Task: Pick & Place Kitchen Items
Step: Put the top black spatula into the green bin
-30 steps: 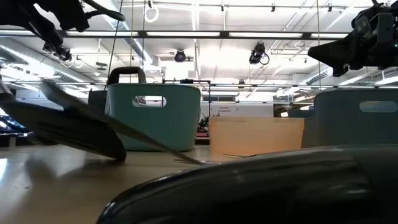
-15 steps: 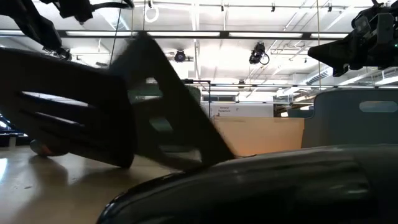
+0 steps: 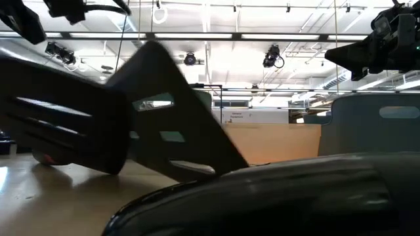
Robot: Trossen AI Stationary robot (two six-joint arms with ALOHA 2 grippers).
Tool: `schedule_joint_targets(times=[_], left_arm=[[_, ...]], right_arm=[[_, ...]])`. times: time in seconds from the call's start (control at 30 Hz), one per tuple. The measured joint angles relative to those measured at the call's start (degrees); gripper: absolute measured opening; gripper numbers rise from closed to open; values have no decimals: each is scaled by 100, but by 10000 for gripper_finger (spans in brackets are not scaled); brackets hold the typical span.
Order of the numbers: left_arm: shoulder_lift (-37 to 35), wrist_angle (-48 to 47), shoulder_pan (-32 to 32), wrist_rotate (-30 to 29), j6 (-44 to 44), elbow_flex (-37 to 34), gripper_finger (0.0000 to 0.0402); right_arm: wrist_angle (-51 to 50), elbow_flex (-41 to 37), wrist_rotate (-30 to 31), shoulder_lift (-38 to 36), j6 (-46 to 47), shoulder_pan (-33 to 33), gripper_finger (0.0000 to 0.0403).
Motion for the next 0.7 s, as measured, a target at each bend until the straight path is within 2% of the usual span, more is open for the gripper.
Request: schedule_joint_targets(times=[0.17, 0.37, 0.6, 0.7], left_arm=[[0, -175, -273, -36, 175, 0, 85], [0, -564, -663, -567, 493, 0, 85], [0, -689, -1114, -855, 488, 0, 85], [-37, -739, -1290, -1299, 492, 109, 85]], right_arm=[[0, 0, 0, 0, -3, 0, 68], [0, 0, 0, 0, 19, -2, 68], [0, 0, 0, 0, 71, 0, 68], [0, 0, 0, 0, 111, -2, 68]])
